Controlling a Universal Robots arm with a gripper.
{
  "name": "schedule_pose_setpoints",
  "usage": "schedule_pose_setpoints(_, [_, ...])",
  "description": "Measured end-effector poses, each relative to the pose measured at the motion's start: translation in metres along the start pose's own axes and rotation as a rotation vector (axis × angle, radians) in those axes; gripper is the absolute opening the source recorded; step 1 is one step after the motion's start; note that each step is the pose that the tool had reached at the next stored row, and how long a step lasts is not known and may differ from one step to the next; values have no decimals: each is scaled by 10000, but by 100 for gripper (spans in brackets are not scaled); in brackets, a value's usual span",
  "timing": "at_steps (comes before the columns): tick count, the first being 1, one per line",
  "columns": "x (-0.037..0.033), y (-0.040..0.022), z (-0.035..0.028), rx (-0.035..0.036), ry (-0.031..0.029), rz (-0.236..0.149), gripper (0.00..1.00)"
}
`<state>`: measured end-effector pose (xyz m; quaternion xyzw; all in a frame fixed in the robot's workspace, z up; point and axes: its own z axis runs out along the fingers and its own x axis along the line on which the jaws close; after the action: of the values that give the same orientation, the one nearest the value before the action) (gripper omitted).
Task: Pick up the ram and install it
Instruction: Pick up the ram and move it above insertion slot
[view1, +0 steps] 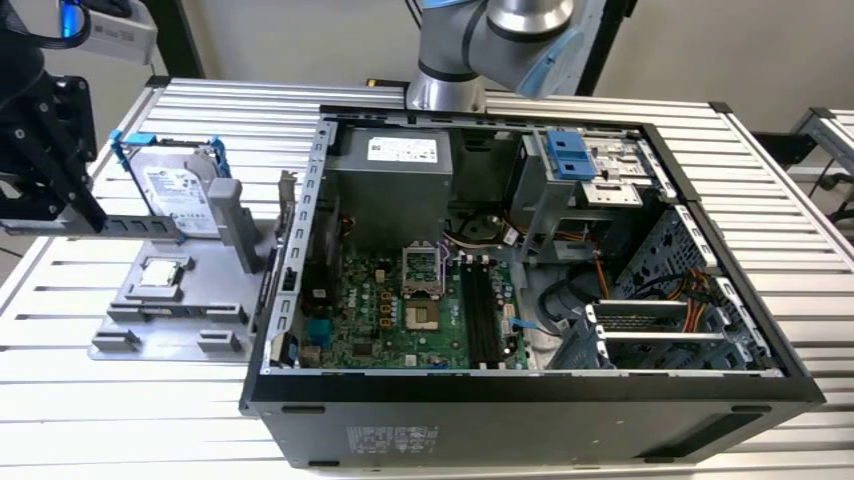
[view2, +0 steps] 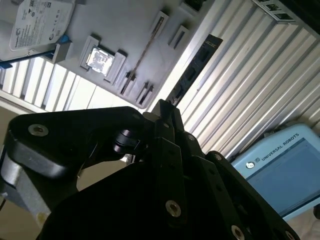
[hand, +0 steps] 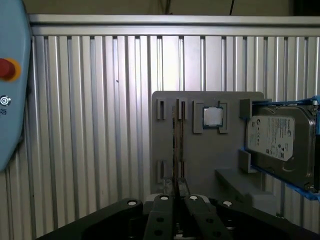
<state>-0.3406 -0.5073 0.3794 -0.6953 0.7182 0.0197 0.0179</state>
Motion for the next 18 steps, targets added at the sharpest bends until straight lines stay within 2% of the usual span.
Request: schedule_pose_setpoints(18, [-4,-105,0,-1,0,0,0])
